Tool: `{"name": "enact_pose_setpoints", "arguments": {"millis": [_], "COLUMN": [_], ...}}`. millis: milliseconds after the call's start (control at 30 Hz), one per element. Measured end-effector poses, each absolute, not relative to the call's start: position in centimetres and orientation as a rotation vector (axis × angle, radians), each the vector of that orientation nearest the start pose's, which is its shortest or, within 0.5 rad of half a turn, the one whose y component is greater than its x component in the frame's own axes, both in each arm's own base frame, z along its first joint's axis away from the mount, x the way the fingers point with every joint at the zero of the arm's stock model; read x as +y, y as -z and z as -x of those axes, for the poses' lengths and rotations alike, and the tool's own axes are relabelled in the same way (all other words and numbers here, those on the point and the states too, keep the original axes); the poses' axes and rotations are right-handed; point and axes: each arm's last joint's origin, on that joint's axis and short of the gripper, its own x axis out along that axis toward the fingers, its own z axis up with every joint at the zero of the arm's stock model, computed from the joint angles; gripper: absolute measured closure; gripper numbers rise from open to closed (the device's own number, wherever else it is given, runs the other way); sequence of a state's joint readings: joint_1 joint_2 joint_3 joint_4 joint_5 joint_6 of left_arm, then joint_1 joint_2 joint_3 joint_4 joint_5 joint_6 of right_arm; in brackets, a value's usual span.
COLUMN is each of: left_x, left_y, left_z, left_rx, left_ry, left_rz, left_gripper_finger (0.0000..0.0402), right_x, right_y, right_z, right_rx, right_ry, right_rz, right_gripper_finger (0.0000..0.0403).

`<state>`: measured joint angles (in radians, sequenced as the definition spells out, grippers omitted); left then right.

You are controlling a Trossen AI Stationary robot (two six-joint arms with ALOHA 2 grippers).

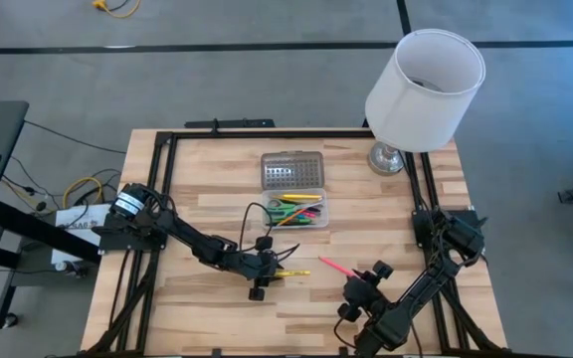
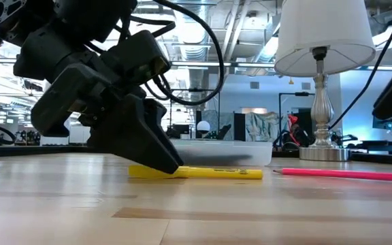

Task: Pick & place school supplies into a supply box
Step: Put the yellow pen into the gray supply box

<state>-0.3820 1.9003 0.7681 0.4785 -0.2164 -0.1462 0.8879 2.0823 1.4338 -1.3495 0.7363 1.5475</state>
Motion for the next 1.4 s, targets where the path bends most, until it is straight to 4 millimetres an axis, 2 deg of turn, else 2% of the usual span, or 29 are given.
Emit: {"name": "enact_pose_setpoints", "arguments": {"millis": [500, 900, 1400], "left_x": [-11.97, -11.94, -11.92], "left_y": [-9.38, -9.32, -9.32], "left_z": [-31.41, -31.37, -31.36], "left_rx": [0.708, 0.714, 0.711], "left_ry": [0.114, 0.116, 0.127], "left_rz": [-0.045, -0.050, -0.077], "left_gripper_finger": [0.0265, 0.0317, 0.0319], "right_x": [25.78, 25.94, 25.97], "right_y": [-15.05, -15.00, -15.01], "right_z": [-23.49, -23.58, -23.59], "right_rx": [0.927, 0.924, 0.923], "right_ry": [0.780, 0.766, 0.764], "right_rz": [0.079, 0.066, 0.064], "right_gripper_finger": [0.0294, 0.0294, 0.0294]}}
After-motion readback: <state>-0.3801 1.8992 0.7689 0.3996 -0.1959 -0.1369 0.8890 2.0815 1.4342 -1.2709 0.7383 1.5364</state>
